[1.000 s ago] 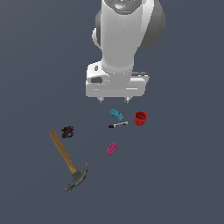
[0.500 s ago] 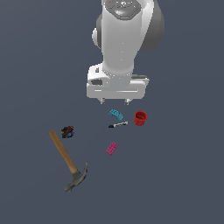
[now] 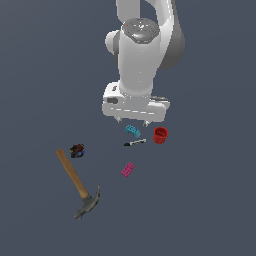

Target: Pick up a designated object from a clutter of objects.

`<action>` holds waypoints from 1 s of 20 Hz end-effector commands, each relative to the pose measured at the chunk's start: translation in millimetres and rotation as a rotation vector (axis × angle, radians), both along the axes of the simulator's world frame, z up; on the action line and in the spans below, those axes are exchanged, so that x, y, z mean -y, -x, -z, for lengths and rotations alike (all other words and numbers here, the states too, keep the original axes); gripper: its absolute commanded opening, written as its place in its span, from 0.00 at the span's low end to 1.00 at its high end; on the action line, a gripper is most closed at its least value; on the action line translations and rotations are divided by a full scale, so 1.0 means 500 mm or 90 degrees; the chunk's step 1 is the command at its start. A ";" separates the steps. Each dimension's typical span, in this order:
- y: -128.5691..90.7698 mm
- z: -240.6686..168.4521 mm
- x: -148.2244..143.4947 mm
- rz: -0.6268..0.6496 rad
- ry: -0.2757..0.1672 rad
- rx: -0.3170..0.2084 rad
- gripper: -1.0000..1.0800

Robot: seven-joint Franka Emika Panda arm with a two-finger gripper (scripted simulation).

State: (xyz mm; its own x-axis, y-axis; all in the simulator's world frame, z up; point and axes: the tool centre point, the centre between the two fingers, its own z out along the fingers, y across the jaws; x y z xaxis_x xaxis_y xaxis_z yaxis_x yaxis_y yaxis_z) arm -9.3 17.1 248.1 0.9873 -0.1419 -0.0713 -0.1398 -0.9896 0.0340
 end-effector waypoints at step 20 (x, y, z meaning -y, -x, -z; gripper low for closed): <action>0.033 0.193 -0.033 0.344 0.004 0.025 0.96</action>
State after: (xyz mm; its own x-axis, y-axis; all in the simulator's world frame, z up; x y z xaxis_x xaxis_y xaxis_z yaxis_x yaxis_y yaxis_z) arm -24.0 32.7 158.1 0.8001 -0.5988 -0.0359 -0.5983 -0.8009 0.0259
